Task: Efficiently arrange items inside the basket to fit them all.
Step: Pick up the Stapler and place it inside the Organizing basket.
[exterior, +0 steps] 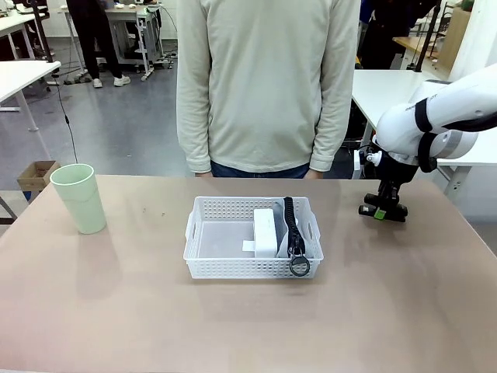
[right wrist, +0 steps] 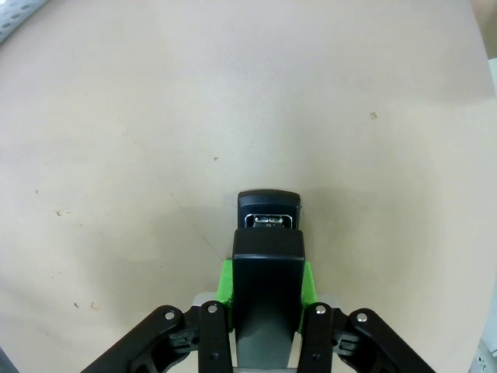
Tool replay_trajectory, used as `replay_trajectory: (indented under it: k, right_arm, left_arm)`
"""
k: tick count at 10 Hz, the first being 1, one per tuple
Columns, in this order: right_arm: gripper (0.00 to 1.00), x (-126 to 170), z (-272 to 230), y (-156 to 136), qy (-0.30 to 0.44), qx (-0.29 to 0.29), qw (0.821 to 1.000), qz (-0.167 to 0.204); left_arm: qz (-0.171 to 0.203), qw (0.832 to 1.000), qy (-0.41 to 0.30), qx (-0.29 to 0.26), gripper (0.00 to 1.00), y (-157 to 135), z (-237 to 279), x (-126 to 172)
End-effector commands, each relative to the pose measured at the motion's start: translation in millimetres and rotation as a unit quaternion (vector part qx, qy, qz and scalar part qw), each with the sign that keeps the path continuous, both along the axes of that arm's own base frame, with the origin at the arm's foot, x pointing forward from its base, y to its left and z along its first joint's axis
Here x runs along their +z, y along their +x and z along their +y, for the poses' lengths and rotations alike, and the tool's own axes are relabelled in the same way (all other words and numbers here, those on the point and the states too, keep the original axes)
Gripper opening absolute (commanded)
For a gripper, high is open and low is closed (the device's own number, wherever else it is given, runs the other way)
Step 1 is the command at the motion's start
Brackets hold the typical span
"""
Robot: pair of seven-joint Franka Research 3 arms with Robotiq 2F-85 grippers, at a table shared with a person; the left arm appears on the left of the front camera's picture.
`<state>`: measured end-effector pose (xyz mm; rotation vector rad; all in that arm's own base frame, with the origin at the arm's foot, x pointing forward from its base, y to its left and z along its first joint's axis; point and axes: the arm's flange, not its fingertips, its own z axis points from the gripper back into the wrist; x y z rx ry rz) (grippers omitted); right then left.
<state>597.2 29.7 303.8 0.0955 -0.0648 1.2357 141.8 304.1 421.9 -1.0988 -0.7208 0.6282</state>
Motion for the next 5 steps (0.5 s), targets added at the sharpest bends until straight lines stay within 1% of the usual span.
replay_trajectory:
  k: [1,3,4,5]
  right_arm:
    - [0.0,-14.2,0.5,0.0,-0.012,-0.001,1.0,0.009]
    - [0.0,-12.2,-0.4,-1.3,-0.012,-0.005,1.0,0.011]
    - [0.0,-3.7,-3.3,-3.7,-0.011,-0.011,1.0,0.016]
    - [0.0,14.4,-7.8,-6.4,-0.016,-0.037,0.998,0.055]
  left_arm:
    - [-0.017,1.0,0.001,0.001,1.0,-1.1,-1.9,0.5]
    - [-0.017,1.0,0.001,0.001,1.0,-1.1,-1.9,0.5]
    - [-0.017,1.0,0.001,0.001,1.0,-1.1,-1.9,0.5]
    - [-0.017,1.0,0.001,0.001,1.0,-1.1,-1.9,0.5]
